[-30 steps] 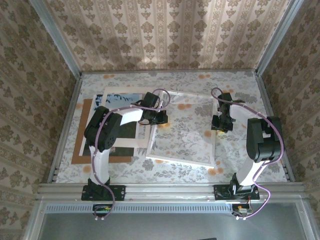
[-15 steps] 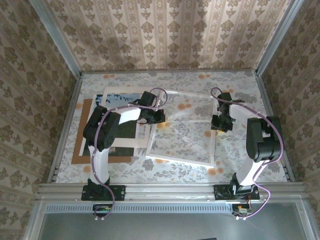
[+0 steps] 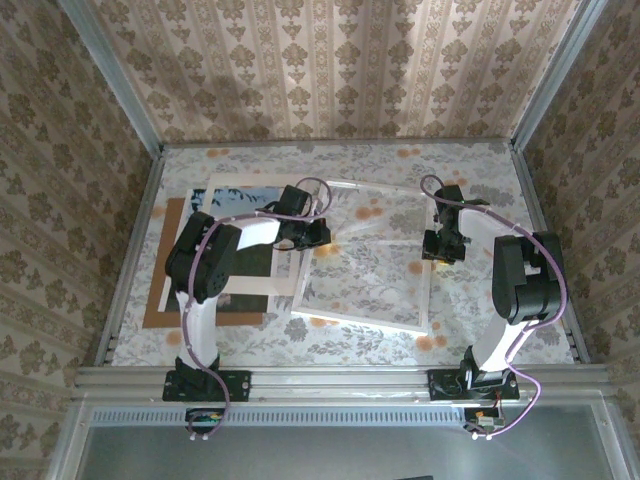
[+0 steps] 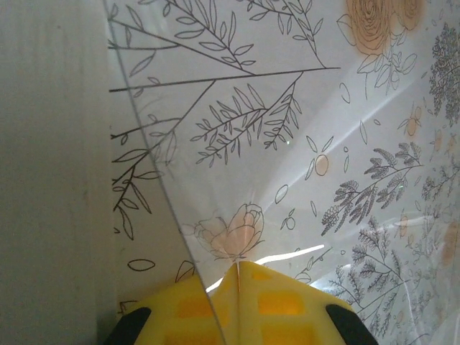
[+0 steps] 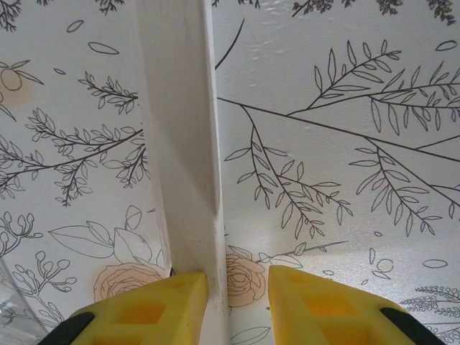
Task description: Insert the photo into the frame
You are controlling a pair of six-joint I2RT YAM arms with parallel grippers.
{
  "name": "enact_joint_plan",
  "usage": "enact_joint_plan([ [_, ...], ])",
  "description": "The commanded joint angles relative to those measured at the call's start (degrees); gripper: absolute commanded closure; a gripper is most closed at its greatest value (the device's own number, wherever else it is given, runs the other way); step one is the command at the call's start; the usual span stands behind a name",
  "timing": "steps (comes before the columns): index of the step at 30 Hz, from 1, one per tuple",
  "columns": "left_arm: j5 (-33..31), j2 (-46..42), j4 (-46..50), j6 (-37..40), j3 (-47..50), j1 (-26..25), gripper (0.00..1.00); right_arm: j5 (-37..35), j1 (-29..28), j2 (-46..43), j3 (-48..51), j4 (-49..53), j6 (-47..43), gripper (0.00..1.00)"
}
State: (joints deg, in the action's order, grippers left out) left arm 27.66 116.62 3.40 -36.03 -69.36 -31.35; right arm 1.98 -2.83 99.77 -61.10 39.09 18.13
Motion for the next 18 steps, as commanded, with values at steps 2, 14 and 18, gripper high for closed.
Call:
enact_joint_plan([
  [2,1.1,-1.6,-1.9,-3.7,2.7,-0.6,1.00,-5.7,0.5,3.8,1.8,-2.2,0.0,0.68],
  [14,3.2,-3.1,-8.5,-11.8,5.7,-0.6,1.00,-3.7,1.2,0.6,2.1,-2.6,0.5,0.65],
  [18,4.1,-3.4,-10.6,-14.0,6.8,-0.6,1.00,-2.3,1.5,0.3,2.0,-3.0,0.6,0.65],
])
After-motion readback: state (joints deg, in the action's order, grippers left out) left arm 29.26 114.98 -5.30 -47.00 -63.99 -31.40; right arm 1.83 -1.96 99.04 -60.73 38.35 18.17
